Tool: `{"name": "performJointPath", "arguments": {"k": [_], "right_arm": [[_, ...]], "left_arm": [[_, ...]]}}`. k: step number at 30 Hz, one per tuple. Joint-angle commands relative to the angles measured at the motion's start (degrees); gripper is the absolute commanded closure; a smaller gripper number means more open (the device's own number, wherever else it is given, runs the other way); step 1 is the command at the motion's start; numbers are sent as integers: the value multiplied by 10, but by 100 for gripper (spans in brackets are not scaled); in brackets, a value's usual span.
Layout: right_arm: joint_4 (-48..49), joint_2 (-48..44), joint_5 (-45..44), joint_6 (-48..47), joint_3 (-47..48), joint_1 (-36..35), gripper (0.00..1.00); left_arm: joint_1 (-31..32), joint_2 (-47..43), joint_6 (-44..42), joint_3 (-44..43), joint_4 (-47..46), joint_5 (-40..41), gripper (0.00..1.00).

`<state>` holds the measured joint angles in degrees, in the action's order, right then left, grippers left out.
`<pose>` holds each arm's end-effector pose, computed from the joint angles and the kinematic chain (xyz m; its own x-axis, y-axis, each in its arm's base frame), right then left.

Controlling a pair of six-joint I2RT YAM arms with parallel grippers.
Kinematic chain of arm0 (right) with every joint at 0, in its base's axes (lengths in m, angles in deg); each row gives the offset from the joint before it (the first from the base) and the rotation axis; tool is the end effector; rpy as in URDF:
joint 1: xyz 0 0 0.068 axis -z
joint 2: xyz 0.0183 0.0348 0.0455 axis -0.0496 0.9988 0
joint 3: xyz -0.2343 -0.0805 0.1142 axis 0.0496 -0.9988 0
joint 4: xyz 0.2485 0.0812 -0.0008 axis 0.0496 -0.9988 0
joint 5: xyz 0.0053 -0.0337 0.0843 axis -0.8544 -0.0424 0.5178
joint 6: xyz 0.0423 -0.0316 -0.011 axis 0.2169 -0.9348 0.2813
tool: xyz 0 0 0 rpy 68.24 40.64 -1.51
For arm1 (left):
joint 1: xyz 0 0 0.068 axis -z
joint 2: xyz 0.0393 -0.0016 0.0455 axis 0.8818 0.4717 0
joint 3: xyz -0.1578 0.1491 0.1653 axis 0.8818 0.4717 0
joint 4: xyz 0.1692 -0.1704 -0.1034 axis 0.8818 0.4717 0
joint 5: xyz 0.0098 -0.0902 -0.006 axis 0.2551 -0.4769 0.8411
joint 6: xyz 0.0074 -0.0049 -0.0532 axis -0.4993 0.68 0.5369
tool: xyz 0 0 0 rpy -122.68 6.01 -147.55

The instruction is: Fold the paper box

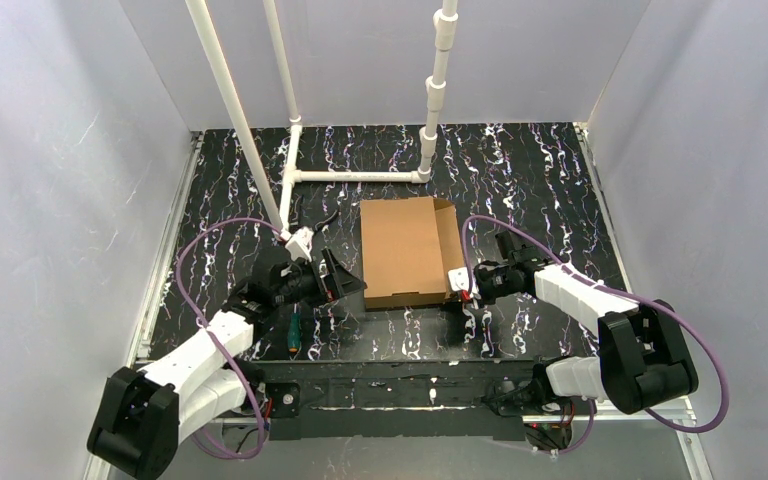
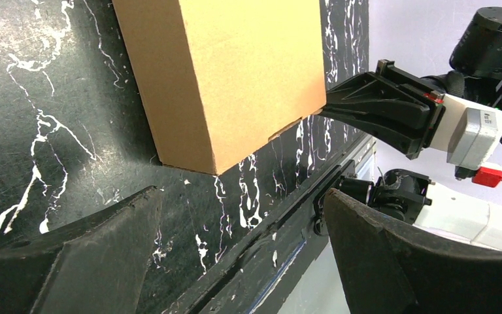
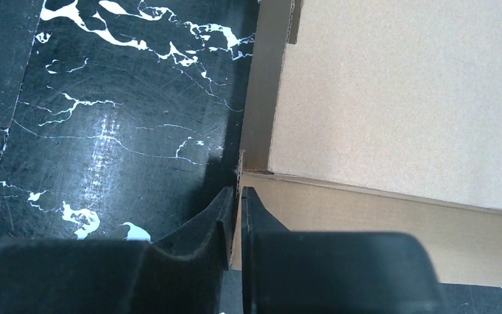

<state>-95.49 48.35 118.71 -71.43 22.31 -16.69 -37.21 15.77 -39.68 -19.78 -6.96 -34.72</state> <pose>0.1970 0.0978 0.1688 0.4152 -0.5562 -0.7199 -0.9088 -0.2175 -0.3561 0.1761 -0.0991 0.2023 -0.7907 -0.3554 -0.4984 0.2658 0.5342 -0.8025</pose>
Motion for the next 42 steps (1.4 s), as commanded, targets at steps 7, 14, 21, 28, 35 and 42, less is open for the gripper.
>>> {"name": "performJointPath", "arguments": {"k": [7,14,21,28,35,42], "right_arm": [[-3,-4,-2,3,14,-1,89],[-5,2,-6,15,17,3,94],[-8,10,-9,33,23,9,97],[-31,33,-4,45,43,13,99],[-73,60,3,22,62,25,99],[-96,79,14,6,68,46,99]], "left_arm": [[8,39,-11,-37,-4,0,4],[10,80,-26,-54,-3,-1,8],[15,112,-39,-67,-3,-1,10],[21,129,-54,-77,-3,3,12],[24,149,-71,-86,13,27,12],[27,168,-92,-99,43,52,13]]}}
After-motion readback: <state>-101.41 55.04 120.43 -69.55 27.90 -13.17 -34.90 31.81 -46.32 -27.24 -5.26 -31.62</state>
